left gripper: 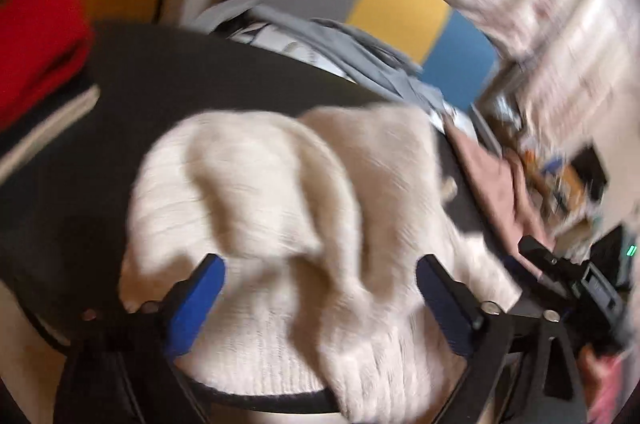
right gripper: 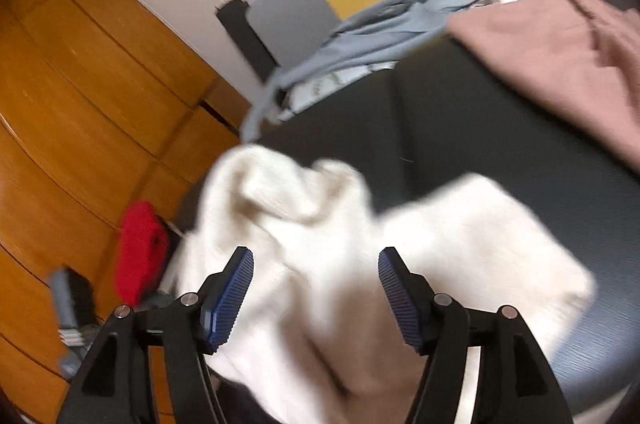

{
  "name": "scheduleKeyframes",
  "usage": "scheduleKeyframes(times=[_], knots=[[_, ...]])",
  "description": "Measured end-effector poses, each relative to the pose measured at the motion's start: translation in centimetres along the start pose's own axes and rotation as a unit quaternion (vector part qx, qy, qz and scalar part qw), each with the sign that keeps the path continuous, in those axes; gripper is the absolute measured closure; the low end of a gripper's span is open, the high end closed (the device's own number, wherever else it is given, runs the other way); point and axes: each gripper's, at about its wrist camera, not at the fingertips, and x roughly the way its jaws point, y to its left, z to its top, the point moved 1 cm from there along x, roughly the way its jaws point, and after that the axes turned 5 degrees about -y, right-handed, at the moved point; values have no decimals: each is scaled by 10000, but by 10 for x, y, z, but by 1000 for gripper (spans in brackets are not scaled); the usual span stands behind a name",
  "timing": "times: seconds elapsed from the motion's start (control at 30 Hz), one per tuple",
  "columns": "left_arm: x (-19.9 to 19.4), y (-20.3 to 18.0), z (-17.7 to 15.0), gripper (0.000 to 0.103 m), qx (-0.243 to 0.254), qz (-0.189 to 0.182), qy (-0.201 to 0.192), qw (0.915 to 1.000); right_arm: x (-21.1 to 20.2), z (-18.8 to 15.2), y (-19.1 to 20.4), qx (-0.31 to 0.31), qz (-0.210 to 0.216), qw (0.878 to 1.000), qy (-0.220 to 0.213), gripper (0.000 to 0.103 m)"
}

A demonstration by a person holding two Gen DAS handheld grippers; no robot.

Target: Fold clothes

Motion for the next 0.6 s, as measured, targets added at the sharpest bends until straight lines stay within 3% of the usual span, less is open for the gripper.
scheduleKeyframes(times=[0.13, 0.2, 0.33, 0.5, 0.53, 0.57, 0.6], knots=[[27, -37, -15, 4, 933, 340, 264, 9947, -9, -20, 1, -604, -884, 9941, 182, 36], [43, -49, -19, 4, 1116, 660, 361, 9909, -1, -22, 3, -739, -909, 9925, 341, 36], [58, -48, -17, 4, 1010, 694, 473, 9913, 11, -31, 14, -1048, -778, 9901, 523, 36], [76, -42, -13, 1, 904, 672, 532, 9922, 45, -45, 32, -1879, -956, 9744, 779, 37], [80, -40, -12, 1, 882, 667, 544, 9924, 51, -46, 33, -1945, -956, 9729, 807, 39], [83, -39, -11, 1, 861, 663, 556, 9925, 55, -46, 34, -1975, -914, 9728, 795, 53], [87, -38, -10, 5, 840, 659, 568, 9927, 60, -46, 35, -2005, -873, 9727, 782, 74]])
